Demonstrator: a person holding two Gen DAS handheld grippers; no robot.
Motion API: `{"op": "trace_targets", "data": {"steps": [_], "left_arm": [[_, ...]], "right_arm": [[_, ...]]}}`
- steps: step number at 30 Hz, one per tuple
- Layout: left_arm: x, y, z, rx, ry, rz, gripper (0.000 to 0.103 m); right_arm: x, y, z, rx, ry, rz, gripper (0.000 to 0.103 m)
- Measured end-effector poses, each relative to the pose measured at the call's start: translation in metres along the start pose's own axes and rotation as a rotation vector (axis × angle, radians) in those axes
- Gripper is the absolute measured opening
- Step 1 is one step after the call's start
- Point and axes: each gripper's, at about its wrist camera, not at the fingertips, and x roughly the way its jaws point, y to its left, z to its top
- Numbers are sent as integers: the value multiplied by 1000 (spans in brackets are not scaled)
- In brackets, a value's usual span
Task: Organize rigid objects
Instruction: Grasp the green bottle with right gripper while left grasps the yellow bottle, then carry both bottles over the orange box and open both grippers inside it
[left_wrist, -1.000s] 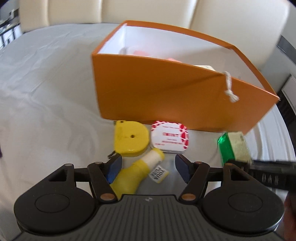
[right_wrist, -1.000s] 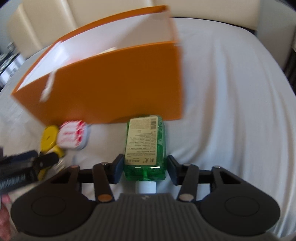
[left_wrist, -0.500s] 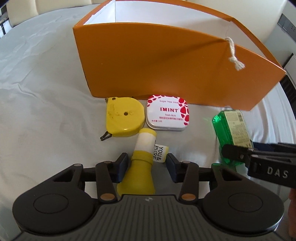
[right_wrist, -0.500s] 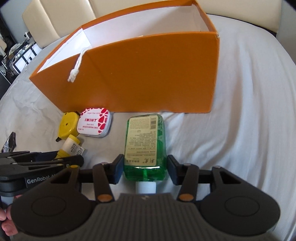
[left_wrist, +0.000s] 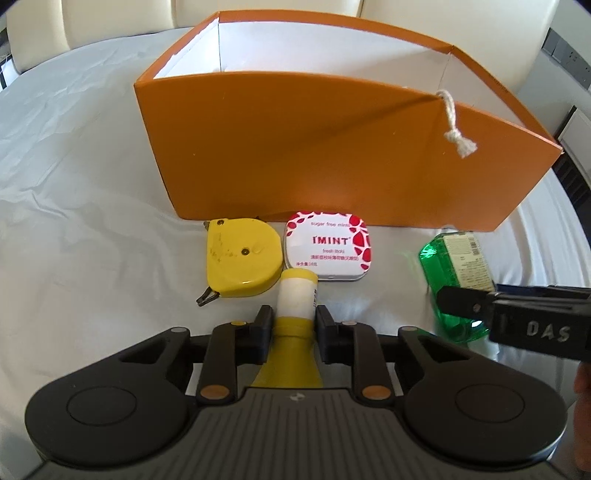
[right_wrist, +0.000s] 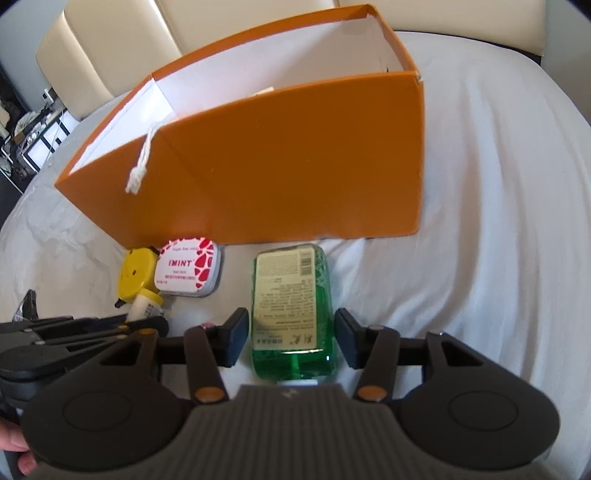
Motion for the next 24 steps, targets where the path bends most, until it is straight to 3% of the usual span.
{"op": "trace_targets", "data": {"steps": [12,24], "left_arm": [[-28,-2,-1,-10,-69,-78,27],[-76,-10,8,12,-213,-148,27]], "right_arm": [[-21,4,-6,-25,-88,27,46],[-64,15,-12,-106,-186,16,46]]}}
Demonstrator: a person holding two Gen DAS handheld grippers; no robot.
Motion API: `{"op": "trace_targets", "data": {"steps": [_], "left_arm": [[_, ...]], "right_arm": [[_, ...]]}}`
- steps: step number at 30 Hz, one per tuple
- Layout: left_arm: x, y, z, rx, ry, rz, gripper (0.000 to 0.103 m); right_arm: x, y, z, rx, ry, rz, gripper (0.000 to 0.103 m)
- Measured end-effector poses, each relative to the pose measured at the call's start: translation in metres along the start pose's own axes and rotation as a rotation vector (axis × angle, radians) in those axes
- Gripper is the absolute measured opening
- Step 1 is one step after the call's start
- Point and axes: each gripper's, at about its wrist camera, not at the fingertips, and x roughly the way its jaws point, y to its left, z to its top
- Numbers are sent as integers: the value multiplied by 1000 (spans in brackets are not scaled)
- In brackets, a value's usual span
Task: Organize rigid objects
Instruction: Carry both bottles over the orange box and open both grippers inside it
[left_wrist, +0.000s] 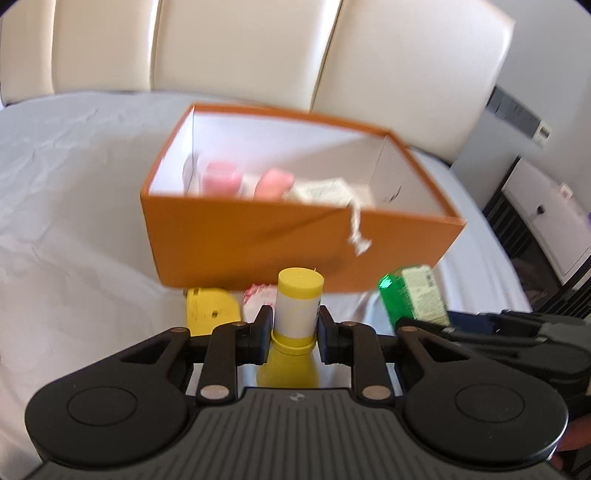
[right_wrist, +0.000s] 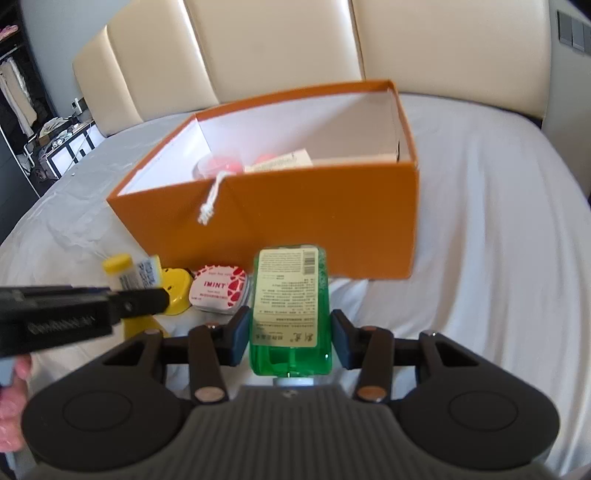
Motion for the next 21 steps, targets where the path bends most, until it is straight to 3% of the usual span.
{"op": "trace_targets", "data": {"steps": [11,21], "left_arm": [[-35,-15,56,43,-140,-89,27],[-18,-20,116,82,-193,-141,27]], "right_arm": [[-38,10,41,-61,-93,14,46],[-40,7,107,-90,-147,29,46]]}}
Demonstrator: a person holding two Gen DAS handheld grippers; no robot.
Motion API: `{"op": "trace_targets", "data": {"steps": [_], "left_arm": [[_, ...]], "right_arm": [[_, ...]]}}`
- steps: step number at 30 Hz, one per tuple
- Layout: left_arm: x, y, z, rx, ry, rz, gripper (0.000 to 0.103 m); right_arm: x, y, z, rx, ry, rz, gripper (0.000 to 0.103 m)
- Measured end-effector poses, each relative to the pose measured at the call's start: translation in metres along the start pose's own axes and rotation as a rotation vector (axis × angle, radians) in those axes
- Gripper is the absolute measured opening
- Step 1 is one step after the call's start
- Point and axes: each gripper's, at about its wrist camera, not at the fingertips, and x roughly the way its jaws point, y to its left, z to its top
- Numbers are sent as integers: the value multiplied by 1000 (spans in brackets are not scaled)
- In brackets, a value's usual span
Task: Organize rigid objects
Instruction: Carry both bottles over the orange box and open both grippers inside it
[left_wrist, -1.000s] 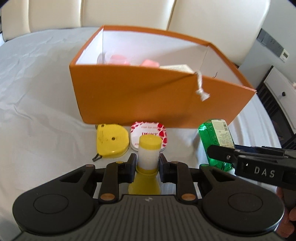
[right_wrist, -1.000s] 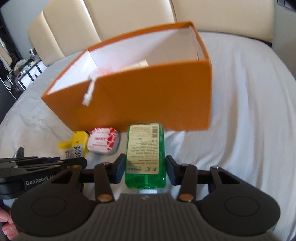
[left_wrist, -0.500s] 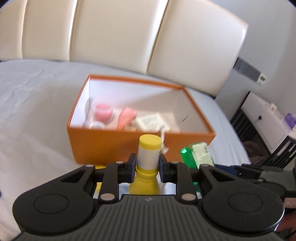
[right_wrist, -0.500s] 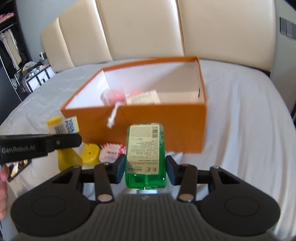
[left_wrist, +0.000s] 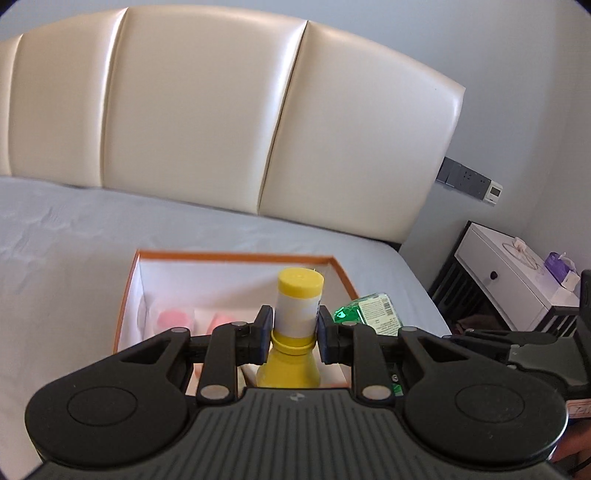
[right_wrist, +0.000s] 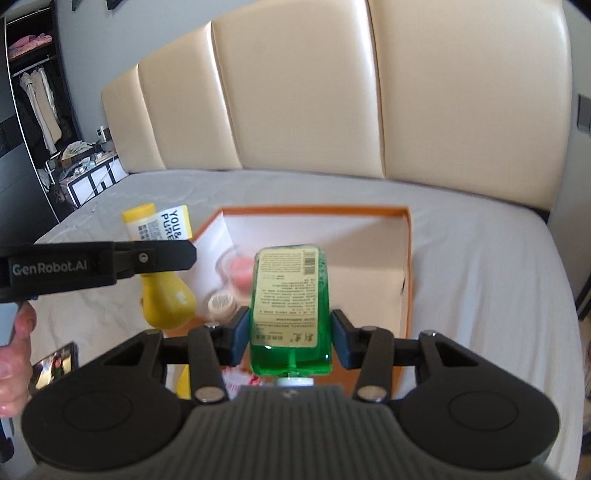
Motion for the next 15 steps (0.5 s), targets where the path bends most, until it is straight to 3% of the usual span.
{"op": "trace_targets", "data": {"steps": [5,15], "left_arm": [[41,12,22,-11,26,-36,27],[137,39,26,-68,130,-54,27]], "right_arm": [[28,-7,32,-27,19,-14,46],[120,-29,61,-74,188,-77,46]]}}
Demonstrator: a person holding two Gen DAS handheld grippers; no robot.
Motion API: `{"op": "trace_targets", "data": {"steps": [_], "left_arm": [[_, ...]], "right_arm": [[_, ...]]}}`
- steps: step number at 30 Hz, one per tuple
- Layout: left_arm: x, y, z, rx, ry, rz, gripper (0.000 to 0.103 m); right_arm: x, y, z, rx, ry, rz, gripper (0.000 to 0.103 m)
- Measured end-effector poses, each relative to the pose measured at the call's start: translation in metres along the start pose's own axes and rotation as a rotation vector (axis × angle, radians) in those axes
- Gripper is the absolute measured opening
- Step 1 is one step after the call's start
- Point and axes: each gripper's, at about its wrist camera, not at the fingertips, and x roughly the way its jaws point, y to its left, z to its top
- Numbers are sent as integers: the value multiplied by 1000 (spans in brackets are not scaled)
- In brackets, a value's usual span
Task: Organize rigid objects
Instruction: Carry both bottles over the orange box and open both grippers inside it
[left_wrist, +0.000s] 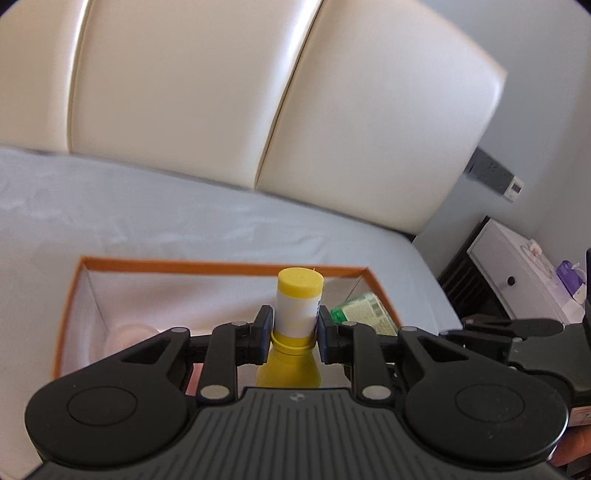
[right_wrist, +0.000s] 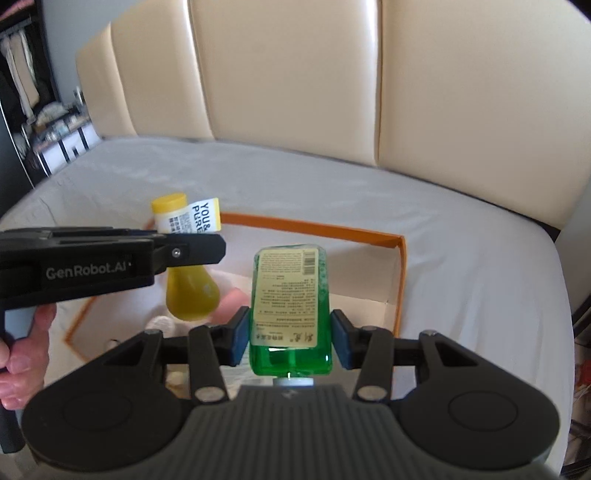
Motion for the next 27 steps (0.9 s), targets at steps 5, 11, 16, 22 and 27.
{"op": "trace_targets", "data": {"steps": [5,11,16,22,27], "left_arm": [[30,7,-3,10,77,27,27],[52,17,0,-29,105,19,27],[68,18,-2,-26,139,41,27],[83,17,1,-23,168,63,27],[93,13,-2,3,188,84,27]], "right_arm": [[40,2,5,-80,83,-64,46],[67,5,10,-150,149,-69,46],[85,5,13,-195,185,-77,46],[100,13,14,-262,199,-107,45],[102,9,20,-271,198,-106,28]]}}
